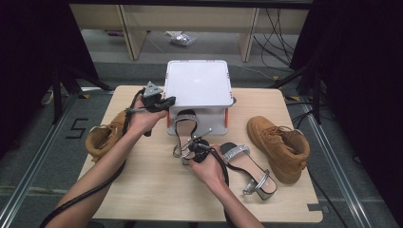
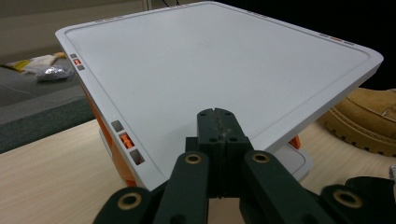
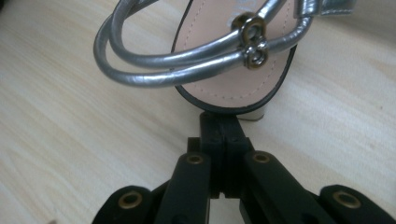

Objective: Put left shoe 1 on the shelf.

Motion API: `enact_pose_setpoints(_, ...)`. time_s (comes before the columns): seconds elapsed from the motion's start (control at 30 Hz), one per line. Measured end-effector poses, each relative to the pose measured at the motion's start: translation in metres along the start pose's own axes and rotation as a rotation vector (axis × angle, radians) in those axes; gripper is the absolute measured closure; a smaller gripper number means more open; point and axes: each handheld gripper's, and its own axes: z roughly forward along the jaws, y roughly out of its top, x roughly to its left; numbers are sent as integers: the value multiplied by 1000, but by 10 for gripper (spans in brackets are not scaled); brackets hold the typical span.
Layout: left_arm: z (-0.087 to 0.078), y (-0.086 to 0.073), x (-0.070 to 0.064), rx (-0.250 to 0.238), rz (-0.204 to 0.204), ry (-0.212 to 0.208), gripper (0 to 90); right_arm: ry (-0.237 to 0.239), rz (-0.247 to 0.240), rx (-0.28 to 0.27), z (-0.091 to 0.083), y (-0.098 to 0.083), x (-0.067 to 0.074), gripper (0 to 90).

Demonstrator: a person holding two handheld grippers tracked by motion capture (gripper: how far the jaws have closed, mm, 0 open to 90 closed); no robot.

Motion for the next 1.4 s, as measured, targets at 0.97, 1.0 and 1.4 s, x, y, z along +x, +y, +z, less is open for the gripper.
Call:
enact_pose_setpoints(0.97, 0, 0, 0, -1, 0, -3, 896, -55, -23, -130, 2, 18, -5, 900)
enact_pose_setpoints(1.0, 0, 0, -1, 2, 2, 1, 895, -64, -8, -132, 1, 19, -5, 900)
enact_pose_setpoints(1.4, 0, 0, 0, 4, 4, 0, 895, -88, -3, -166, 4, 27, -8, 900)
